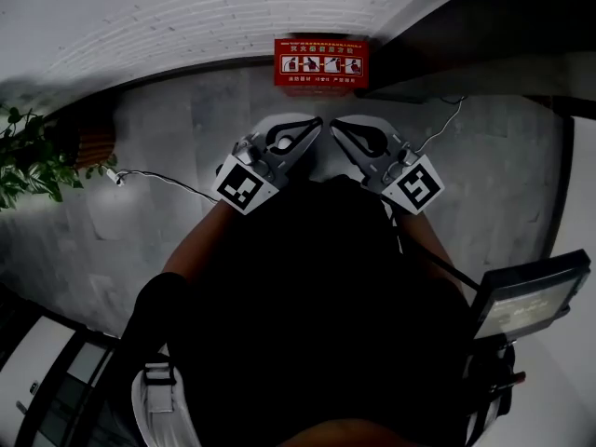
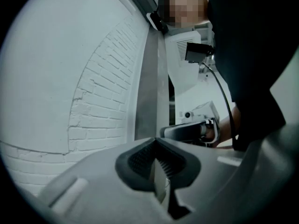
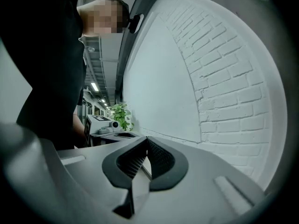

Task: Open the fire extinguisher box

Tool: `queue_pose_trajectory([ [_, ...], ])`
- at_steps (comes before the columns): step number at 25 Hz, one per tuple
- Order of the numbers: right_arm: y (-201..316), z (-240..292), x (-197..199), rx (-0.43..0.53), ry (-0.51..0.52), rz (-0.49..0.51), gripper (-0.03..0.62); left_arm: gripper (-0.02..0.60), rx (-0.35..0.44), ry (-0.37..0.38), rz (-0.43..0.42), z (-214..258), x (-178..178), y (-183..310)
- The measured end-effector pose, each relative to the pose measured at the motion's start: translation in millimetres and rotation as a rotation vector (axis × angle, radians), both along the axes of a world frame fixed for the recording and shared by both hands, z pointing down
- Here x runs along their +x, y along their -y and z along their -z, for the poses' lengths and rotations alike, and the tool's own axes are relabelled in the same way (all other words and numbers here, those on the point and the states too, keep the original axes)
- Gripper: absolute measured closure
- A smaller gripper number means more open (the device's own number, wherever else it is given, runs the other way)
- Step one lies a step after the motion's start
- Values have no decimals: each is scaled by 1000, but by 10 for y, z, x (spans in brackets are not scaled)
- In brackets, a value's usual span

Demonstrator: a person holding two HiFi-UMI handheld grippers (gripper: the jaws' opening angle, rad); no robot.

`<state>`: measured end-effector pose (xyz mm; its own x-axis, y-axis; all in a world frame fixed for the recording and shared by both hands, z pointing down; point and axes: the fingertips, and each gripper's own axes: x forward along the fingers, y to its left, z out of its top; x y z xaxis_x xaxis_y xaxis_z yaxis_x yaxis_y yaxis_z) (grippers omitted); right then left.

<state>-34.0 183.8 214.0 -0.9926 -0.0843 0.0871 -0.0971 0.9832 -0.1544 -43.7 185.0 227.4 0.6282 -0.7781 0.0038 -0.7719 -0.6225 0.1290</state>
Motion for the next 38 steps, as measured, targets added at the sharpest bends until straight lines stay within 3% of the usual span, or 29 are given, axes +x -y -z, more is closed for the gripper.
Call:
queue_pose_trajectory([
  [4, 198, -34, -169, -31, 1, -7, 584, 580, 11, 11, -9, -15, -192, 239],
  [10, 347, -7, -213, -39, 6, -14, 585, 580, 5, -2, -12, -12, -195, 356],
  [17, 1115, -179, -78, -111, 41, 31, 585, 580, -37, 42, 60, -144, -65, 1127],
  [27, 1699, -431, 82, -178, 54, 80, 584, 580, -98, 93, 155, -268, 10, 1681],
  [32, 1796, -479, -30, -204, 49, 39, 583, 580, -127, 92, 138, -395, -71, 1749],
  [38, 2013, -899, -240, -155, -23, -16, 583, 580, -193, 68, 94, -1017, -229, 1928],
])
